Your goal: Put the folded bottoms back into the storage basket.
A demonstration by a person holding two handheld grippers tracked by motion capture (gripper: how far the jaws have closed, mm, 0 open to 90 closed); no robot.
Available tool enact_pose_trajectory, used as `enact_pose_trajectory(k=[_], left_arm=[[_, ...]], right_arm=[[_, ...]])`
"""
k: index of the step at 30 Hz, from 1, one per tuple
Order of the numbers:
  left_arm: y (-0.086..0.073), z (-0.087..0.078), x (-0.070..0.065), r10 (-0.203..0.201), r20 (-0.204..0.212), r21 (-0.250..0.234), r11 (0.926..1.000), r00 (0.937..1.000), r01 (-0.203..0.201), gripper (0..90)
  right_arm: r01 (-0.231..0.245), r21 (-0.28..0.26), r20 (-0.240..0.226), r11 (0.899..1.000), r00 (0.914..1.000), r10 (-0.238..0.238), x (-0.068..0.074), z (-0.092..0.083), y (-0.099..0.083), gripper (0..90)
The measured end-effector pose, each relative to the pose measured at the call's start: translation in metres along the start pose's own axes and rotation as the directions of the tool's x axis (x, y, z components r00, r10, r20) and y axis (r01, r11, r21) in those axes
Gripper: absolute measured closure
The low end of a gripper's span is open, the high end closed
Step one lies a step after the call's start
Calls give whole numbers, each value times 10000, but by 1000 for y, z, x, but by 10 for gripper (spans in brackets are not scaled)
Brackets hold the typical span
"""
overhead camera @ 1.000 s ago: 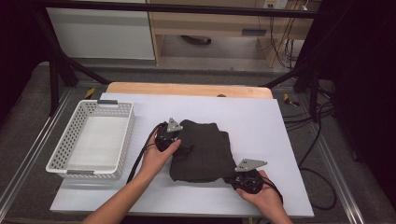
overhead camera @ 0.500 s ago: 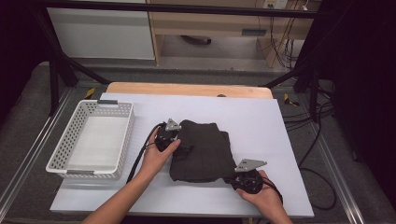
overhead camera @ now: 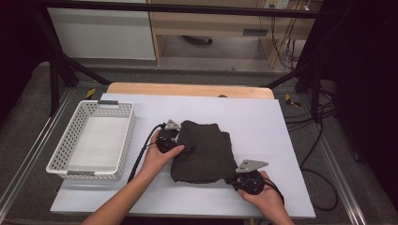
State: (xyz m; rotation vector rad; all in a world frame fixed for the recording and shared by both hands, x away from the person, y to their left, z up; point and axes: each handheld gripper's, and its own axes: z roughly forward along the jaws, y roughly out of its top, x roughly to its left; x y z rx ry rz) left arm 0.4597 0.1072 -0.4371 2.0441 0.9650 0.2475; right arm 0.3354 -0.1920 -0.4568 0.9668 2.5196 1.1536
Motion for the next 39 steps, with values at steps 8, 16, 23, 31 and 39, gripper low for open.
enact_pose_trajectory(k=[8, 16, 23, 31, 39], left_arm=[[-1, 1, 0, -243, 61, 116, 9996, 9997, 242, 35], [-2, 2, 2, -528, 228, 225, 9984, 9983, 523, 47], [-2, 3, 3, -698, 561, 327, 9972, 9960, 680, 97], [-3, 4, 6, -1359, 951, 580, 9897, 9861, 1308, 162], [-5, 9, 11, -2232, 1279, 838, 9733, 9663, 2138, 122]], right_arm=[[32, 8, 2, 10000, 10000, -32, 0, 0, 0, 820], [64, 25, 9, 10000, 10000, -64, 0, 0, 0, 820], [83, 16, 3, 10000, 10000, -83, 0, 0, 0, 820], [67, 30, -7, 10000, 10000, -67, 0, 0, 0, 820], [68, 13, -22, 10000, 10000, -68, 0, 0, 0, 820]])
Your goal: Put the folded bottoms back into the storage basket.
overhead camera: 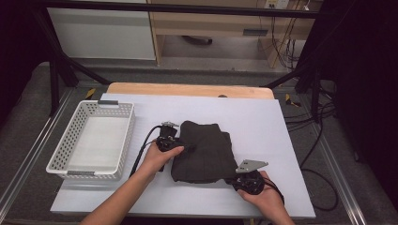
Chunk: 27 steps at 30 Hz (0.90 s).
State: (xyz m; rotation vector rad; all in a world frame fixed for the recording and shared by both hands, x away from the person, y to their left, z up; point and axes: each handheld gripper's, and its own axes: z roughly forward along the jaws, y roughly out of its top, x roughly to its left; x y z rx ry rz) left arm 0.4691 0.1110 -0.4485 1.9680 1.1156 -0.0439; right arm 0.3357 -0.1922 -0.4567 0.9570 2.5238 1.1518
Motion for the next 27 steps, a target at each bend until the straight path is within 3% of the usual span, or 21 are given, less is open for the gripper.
enact_pose_trajectory(k=[4, 7, 10, 11, 14, 20, 27], left_arm=[[0, 0, 2, -260, 412, 26, 9997, 9988, 259, 171], [1, -2, 4, -421, 708, 71, 9991, 9966, 417, 284], [2, -7, 2, -319, 614, -46, 9995, 9976, 322, 509], [3, -7, 1, -264, 542, -70, 9996, 9982, 268, 603], [6, -11, -2, -162, 389, -15, 9999, 9991, 163, 661], [13, -18, -15, 372, 137, 141, 9992, 9992, -374, 684], [20, -30, -19, 456, 197, -50, 9990, 9988, -455, 687]], right_arm=[[4, -5, -11, 10000, 10000, -4, 0, 0, 0, 820], [124, 11, 9, 9999, 9999, -124, 0, 0, 0, 827], [329, 97, 139, 9994, 9994, -331, 2, -1, 3, 838], [258, -100, 111, 9996, 9996, -257, 1, -4, 4, 845], [115, -401, 30, 9991, 9999, -114, 1, -9, 8, 849], [17, -757, -299, 9971, 9995, -40, 4, -19, 19, 851], [-121, -1002, -489, 9949, 9988, 72, 2, -28, 28, 851]])
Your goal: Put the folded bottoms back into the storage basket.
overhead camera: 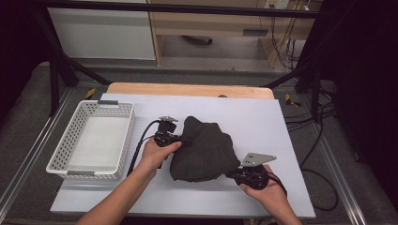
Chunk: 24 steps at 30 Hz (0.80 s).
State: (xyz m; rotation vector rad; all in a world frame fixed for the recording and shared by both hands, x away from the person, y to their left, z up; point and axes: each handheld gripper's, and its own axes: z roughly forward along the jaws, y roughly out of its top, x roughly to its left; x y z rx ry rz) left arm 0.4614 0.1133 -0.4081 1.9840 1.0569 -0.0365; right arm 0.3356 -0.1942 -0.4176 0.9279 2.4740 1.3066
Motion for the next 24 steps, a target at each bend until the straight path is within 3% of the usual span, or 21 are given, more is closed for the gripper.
enact_pose_trajectory(k=[24], left_arm=[[22, -60, 0, 457, -503, -554, 9973, 9977, -484, 688]], right_arm=[[246, -433, -839, 9988, 9961, -282, 8, 2, 52, 851]])
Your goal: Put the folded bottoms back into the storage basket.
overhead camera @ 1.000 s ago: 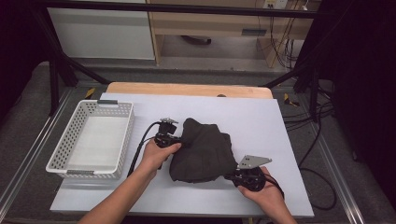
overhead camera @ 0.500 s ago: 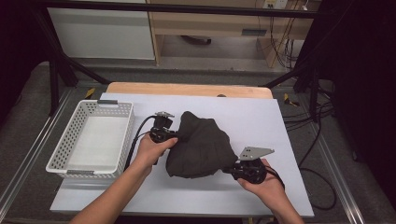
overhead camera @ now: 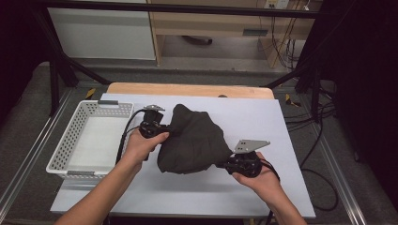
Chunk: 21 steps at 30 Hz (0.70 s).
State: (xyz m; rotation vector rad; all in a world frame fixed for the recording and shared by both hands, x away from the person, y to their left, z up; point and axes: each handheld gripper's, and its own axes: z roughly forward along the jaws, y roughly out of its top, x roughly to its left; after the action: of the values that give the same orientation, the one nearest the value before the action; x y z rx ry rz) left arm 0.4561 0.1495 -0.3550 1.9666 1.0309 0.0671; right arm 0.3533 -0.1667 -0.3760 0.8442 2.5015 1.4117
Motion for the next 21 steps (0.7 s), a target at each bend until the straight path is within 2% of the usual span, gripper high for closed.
enact_pose_trajectory(k=[10, 21], left_arm=[[6, -29, 7, 49, -205, -249, 9997, 9998, -54, 688], [7, -60, 21, -14, -590, -563, 9984, 9983, -19, 688]], right_arm=[[340, -203, -284, 9992, 9990, -345, 10, 10, 26, 851], [339, -408, -676, 9986, 9970, -366, 12, 28, 45, 850]])
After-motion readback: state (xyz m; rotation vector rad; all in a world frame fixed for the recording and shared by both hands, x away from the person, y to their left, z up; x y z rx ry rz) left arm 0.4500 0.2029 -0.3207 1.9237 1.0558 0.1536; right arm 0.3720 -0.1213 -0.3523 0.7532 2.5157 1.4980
